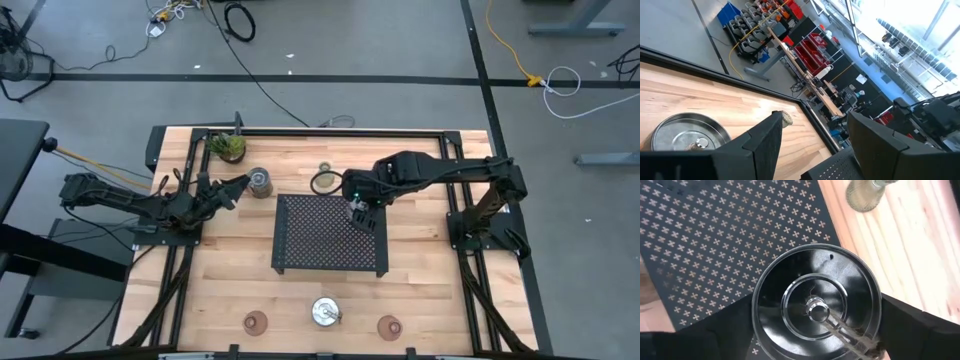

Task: Pick & Place candle stick holders
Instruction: Put the top silver scented candle on the shelf

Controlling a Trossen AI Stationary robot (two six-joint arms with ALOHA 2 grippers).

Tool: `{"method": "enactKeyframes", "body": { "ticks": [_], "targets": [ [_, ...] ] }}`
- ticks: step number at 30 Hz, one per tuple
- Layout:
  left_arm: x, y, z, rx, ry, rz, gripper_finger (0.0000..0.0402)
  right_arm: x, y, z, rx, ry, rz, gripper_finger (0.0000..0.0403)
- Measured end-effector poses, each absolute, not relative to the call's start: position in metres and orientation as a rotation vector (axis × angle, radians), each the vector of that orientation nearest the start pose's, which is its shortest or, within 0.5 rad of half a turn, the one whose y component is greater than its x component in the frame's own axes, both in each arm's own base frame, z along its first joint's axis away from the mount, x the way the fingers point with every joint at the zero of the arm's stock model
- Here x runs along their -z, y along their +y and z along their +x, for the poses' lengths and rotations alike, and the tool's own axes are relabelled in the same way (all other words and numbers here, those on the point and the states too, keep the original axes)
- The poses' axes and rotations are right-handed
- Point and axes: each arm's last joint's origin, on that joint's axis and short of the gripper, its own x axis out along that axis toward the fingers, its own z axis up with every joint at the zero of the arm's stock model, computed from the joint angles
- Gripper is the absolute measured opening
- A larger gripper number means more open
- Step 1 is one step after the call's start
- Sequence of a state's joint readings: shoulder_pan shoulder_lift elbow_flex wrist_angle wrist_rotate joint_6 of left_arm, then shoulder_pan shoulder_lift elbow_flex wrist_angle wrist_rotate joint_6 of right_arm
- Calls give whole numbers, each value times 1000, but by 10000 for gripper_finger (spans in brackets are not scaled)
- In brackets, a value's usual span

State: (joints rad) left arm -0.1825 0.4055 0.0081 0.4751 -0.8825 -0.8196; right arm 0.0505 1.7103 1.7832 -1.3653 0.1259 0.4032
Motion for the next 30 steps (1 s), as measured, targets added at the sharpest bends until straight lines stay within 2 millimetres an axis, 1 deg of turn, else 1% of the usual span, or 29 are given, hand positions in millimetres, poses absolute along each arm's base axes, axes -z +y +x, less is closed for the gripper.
{"method": "enactKeyframes", "body": {
  "ticks": [2, 4, 9, 12, 22, 30],
  "targets": [
    [-175, 2, 115, -633, -352, -825, 227, -350, 13, 324, 302, 1249, 247, 377],
    [-175, 2, 115, -633, -352, -825, 227, -350, 14, 324, 296, 1243, 253, 390],
    [-175, 2, 115, -633, -352, -827, 227, -351, 14, 326, 286, 1224, 250, 364],
    [-175, 2, 115, -633, -353, -827, 227, -351, 14, 326, 276, 1221, 236, 357],
    [-175, 2, 115, -631, -356, -833, 227, -352, 8, 327, 272, 1216, 223, 387],
    [-176, 2, 115, -629, -360, -836, 227, -354, 10, 325, 231, 1221, 231, 385]
  ]
}}
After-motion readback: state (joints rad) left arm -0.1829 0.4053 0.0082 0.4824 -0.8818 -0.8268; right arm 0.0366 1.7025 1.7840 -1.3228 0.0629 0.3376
